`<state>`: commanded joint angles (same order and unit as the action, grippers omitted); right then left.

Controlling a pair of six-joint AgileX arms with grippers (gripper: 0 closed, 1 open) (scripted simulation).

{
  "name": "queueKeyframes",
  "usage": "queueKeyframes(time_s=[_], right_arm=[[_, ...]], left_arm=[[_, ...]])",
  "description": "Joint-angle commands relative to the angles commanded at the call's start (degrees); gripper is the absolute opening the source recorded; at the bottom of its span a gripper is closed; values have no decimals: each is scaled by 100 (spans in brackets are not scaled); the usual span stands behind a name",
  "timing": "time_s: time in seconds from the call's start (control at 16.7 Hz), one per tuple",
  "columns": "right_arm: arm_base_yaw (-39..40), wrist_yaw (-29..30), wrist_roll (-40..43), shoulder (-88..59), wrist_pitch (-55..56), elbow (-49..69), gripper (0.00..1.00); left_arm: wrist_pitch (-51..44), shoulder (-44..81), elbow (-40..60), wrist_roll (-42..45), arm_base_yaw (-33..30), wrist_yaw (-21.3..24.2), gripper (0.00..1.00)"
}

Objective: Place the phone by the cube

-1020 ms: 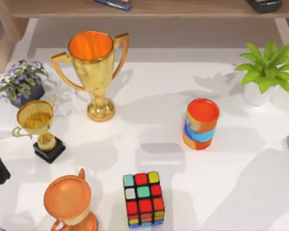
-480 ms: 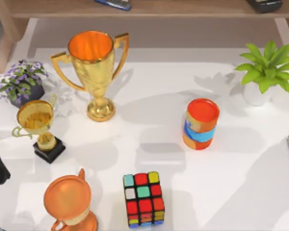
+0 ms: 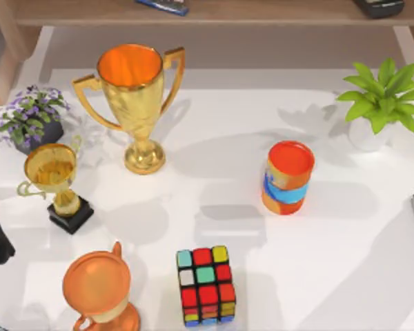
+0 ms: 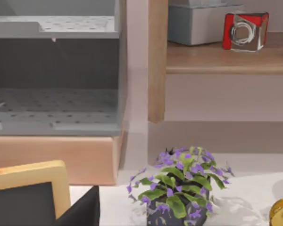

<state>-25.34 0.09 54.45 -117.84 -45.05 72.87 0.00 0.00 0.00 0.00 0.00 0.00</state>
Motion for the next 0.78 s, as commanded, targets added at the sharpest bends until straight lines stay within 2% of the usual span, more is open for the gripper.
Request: queueKeyframes(time_s=[0.06,0.78], right_arm=[[0,0,0,0,0,0,100],[0,0,0,0,0,0,10]], left_arm=[[0,0,0,0,0,0,100],[0,0,0,0,0,0,100]])
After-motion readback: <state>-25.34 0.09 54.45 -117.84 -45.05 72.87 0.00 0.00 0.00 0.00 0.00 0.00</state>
